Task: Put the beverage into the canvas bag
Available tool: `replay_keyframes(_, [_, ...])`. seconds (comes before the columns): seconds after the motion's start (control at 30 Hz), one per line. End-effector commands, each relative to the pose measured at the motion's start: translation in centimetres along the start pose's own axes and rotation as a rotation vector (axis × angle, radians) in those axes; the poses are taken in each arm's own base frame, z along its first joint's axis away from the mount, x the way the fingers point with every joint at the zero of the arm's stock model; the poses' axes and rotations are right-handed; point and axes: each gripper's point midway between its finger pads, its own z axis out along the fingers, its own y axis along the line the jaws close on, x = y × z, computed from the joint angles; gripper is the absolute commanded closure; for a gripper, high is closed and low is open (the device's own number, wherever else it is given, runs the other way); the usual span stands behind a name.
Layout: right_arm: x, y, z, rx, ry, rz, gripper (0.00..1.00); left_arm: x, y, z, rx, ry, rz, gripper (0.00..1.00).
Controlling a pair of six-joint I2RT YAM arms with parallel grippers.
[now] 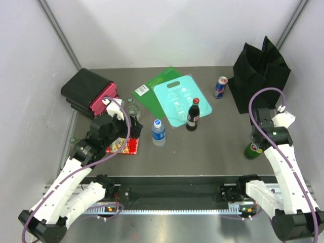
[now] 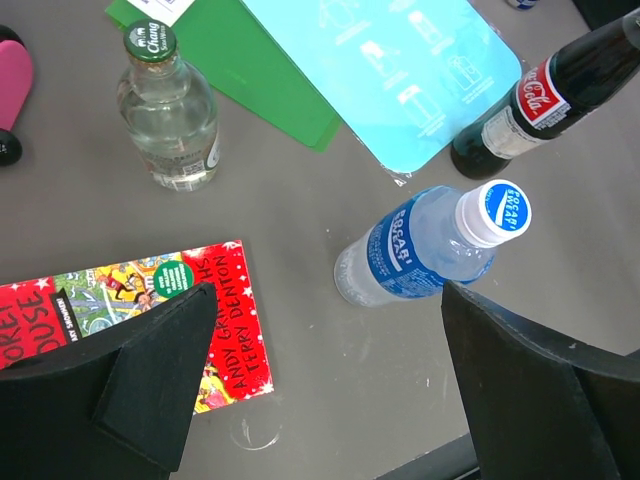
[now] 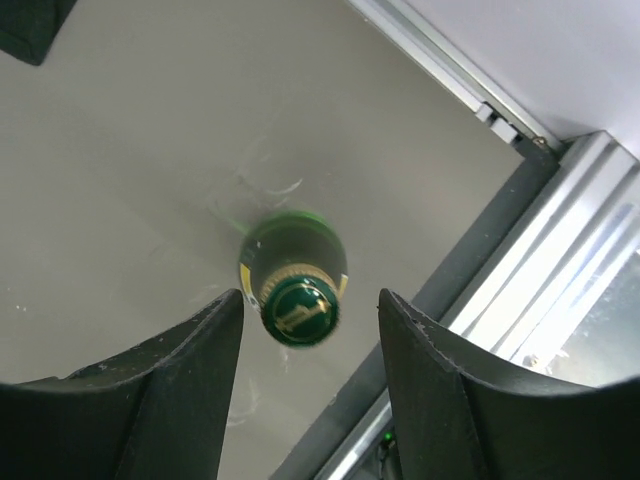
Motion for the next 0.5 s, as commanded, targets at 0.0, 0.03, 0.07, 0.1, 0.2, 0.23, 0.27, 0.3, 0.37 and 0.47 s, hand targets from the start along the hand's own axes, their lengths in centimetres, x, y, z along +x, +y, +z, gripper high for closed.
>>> replay_keyframes(0.0, [-0.5,1.3,1.0,-0.033,-0.024,0.019,0.44,-1.2,0.0,0.2,-0.001,-0.060,0.009,0.02])
replay_keyframes(0.03, [-0.8,1.6,1.2,-0.042,-0.036,0.027,0.46,-1.2,0.0,0.2,-0.003,-0.059,0.010,0.02])
replay_keyframes(0.07, [-0.8,1.6,1.4,-0.038,-0.037,0.026,0.48,-1.2,0.1,0.2,-0.005,-0.059,0.010,0.02])
replay_keyframes(0.1, [-1.0,1.6,1.5,-0.038,-0.044,0.016,0.50,-1.1,0.1,0.2,-0.006,-0.056,0.012,0.03])
replay_keyframes(0.2, [-1.6,1.7,1.8,-0.035,-0.064,0.011,0.60,-1.1,0.1,0.3,-0.008,-0.054,0.012,0.02])
replay_keyframes(0.23, [-1.8,1.8,1.8,-0.037,-0.072,0.012,0.66,-1.0,0.1,0.3,-0.007,-0.053,0.012,0.03])
replay_keyframes(0.27, [-2.2,2.0,1.8,-0.045,-0.085,0.019,0.69,-1.0,0.1,0.3,-0.008,-0.050,0.014,0.03])
replay_keyframes(0.3, [-2.5,2.3,1.7,-0.057,-0.094,0.005,0.74,-1.0,0.1,0.3,-0.008,-0.050,0.014,0.03])
replay_keyframes(0.37, [-3.3,3.3,1.4,-0.106,-0.104,-0.002,0.90,-1.0,0.1,0.3,-0.007,-0.052,0.014,0.03])
replay_keyframes(0.47, [-4.6,6.4,0.4,-0.269,-0.125,-0.077,1.00,-1.0,0.1,0.2,-0.004,-0.053,0.014,0.03])
